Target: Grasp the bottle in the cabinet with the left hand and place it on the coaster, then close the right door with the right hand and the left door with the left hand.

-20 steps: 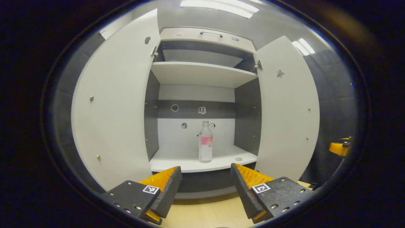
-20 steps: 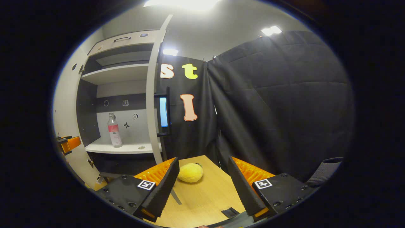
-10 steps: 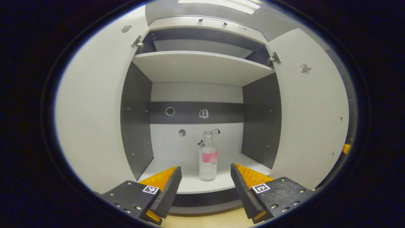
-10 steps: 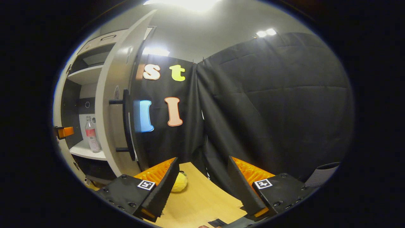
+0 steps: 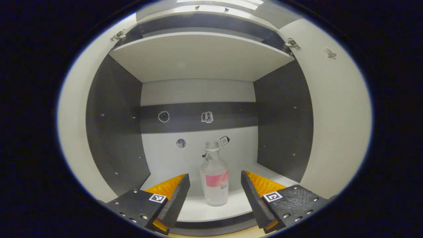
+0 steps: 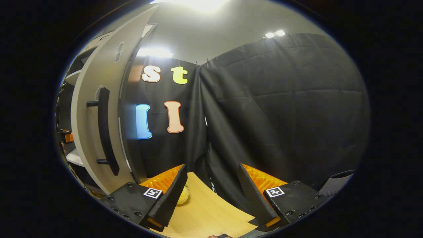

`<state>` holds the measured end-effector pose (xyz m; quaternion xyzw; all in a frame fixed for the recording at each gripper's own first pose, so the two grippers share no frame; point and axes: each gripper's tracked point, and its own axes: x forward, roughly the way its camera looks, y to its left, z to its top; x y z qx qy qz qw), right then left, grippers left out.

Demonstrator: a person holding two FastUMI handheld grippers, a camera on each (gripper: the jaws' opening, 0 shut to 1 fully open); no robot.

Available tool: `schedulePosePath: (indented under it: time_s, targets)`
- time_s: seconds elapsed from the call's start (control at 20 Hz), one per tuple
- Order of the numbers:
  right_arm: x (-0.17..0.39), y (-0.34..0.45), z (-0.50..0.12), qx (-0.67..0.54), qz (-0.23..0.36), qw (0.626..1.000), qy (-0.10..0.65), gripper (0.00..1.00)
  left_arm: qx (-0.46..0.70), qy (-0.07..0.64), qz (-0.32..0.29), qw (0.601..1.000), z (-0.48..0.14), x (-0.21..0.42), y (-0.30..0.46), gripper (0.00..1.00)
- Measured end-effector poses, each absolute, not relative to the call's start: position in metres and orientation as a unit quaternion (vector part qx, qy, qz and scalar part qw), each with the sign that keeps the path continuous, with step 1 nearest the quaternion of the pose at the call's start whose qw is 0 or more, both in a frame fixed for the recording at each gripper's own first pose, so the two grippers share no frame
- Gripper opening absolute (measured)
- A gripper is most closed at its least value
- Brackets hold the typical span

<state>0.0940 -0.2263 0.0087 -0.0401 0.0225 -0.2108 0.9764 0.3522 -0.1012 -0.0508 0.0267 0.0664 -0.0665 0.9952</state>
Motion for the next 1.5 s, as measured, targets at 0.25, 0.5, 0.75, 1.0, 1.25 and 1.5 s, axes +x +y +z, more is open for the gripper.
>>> schedulePosePath:
  time_s: [0.25,0.5,0.75,1.0,1.25,1.5]
  targets:
    - [0.105,-0.246,0.001,-0.037,-0.227,0.973,0.029,0.93,0.025,0.070,-0.064,0.995,-0.063,0.380,-0.106,0.90]
    - [0.120,-0.256,-0.004,-0.033,-0.232,0.972,0.031,0.98,0.031,0.074,-0.054,0.995,-0.073,0.397,-0.105,0.90]
    - [0.131,-0.260,-0.005,-0.037,-0.229,0.972,0.032,0.93,0.028,0.081,-0.053,0.995,-0.085,0.410,-0.107,0.97]
    - [0.142,-0.263,-0.013,-0.037,-0.223,0.973,0.040,0.98,0.047,0.084,-0.050,0.994,-0.082,0.415,-0.106,0.87]
    - [0.151,-0.263,-0.018,-0.034,-0.211,0.976,0.042,0.93,0.052,0.079,-0.054,0.994,-0.076,0.411,-0.114,0.69]
    - [0.154,-0.256,-0.016,-0.014,-0.194,0.980,0.037,0.93,0.057,0.067,-0.067,0.994,-0.055,0.391,-0.121,0.69]
